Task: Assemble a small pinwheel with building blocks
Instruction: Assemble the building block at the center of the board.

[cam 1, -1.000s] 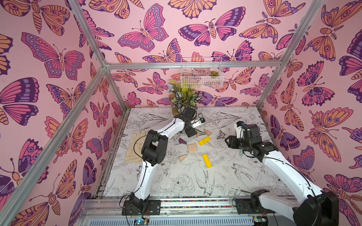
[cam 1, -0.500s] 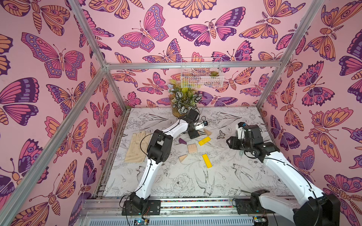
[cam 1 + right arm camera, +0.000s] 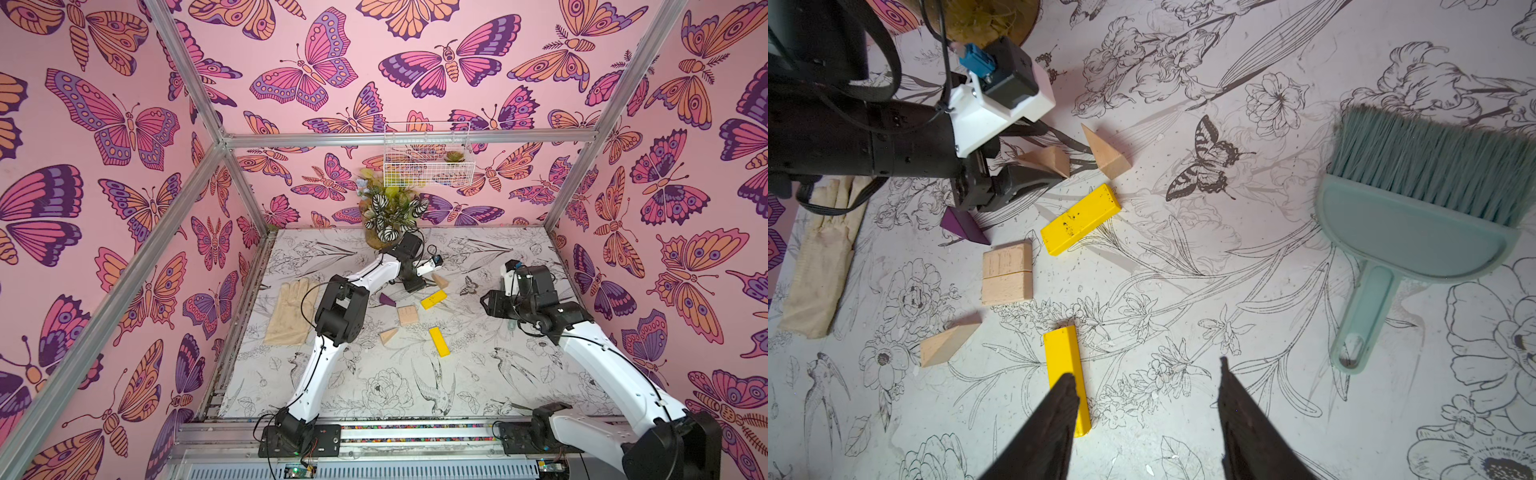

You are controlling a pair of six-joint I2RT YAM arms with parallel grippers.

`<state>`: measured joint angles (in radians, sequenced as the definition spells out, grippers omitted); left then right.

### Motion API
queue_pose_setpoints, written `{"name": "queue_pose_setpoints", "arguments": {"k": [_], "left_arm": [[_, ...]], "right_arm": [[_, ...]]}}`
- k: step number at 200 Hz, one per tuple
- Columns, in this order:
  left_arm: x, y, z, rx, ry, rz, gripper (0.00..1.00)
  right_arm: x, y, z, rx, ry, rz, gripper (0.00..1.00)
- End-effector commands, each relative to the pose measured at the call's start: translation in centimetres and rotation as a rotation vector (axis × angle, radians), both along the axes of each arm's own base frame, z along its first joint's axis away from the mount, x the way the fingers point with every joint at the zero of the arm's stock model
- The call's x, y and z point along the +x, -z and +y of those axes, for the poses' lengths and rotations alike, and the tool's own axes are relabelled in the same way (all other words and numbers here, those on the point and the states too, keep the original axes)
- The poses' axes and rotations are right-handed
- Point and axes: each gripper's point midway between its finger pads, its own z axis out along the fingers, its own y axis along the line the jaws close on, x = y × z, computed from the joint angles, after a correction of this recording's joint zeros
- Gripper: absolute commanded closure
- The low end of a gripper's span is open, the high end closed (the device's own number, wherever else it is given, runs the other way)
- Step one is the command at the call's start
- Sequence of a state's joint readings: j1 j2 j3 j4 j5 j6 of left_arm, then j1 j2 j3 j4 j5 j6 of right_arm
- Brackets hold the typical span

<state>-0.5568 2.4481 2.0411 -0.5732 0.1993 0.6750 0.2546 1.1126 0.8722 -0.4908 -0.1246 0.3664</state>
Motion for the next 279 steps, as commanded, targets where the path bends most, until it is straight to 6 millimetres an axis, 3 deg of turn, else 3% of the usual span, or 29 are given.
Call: {"name": "queue_pose_setpoints", "arguments": {"k": [1, 55, 111, 148, 204, 279], "left_arm": [[-1.1, 2.3, 0.6, 0.011, -0.085, 0.099, 0.48], [-3.1, 2.3, 1.3, 0.003, -0.255, 0.182, 0.69], [-4.9, 1.4, 1.3, -0.037, -0.435, 0.262, 0.78], [-5.2, 1.9, 1.6, -0.027, -0.500, 0.272, 0.85], [-5.9, 2.5, 2.2, -0.030, -0.625, 0.317, 0.92], [-7.6, 3.8, 2.0, -0.009, -0.717, 0.352, 0.92]], "right_arm": [[-0.6, 0.7, -0.4, 0.000, 0.014, 0.032, 0.43], [-0.9, 1.3, 0.0, 0.025, 0.004, 0.047, 0.44], [-1.2, 1.9, 0.5, 0.061, -0.008, 0.049, 0.44], [-1.6, 2.0, 0.6, 0.068, -0.011, 0.051, 0.44], [-1.8, 2.2, 0.5, 0.073, -0.005, 0.047, 0.45], [-1.8, 2.3, 0.9, 0.093, -0.013, 0.048, 0.46]]}}
